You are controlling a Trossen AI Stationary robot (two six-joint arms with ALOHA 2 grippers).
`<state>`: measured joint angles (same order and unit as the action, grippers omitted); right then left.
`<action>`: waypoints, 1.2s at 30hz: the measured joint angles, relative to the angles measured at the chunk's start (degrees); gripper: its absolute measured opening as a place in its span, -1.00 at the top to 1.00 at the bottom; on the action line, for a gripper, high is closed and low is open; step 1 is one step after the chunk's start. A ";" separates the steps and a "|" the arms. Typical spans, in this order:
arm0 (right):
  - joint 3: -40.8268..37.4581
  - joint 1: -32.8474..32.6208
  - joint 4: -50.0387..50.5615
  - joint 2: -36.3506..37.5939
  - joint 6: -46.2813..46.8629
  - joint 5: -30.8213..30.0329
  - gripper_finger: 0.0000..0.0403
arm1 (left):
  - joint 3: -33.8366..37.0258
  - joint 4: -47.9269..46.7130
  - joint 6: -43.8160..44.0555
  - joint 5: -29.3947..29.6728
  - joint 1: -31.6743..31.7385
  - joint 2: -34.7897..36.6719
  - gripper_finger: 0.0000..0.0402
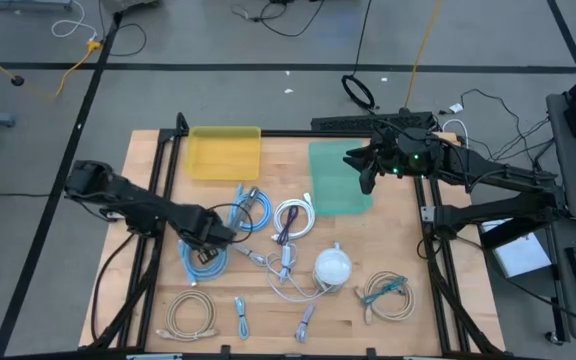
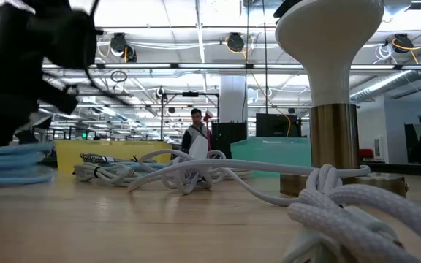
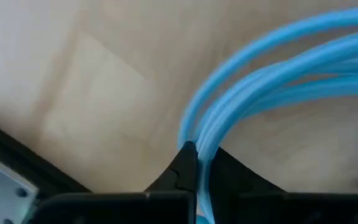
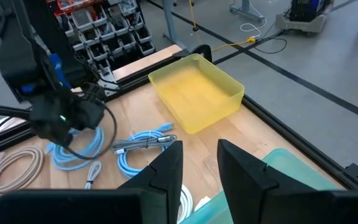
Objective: Pick & Place USB Port
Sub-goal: Put the left blue HDMI cable into the yellow bin
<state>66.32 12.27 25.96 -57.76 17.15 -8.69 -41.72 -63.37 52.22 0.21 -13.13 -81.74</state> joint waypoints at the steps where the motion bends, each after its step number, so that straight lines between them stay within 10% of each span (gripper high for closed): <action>1: -0.01 0.00 0.04 -0.01 0.00 0.00 0.53 | -0.45 -2.41 1.77 1.03 0.10 2.07 0.94; 11: -0.02 0.00 -1.44 -0.13 -0.22 -0.07 0.54 | -8.34 -8.08 25.00 21.06 6.03 23.88 0.94; 18: -0.02 -0.03 -2.02 -0.13 0.15 0.11 0.54 | -8.78 -3.09 29.24 34.77 17.97 26.69 0.94; 28: -0.02 -3.18 -3.20 -0.13 -1.33 1.55 0.54 | -8.87 25.00 9.85 30.29 38.61 15.78 0.94; 36: -0.02 -6.45 -2.50 -0.13 -3.15 6.97 0.53 | -8.85 25.13 5.88 28.21 45.27 8.54 0.94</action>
<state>66.30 5.83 23.46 -57.89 14.00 -1.71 -50.57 -38.24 58.10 28.42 32.13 -73.20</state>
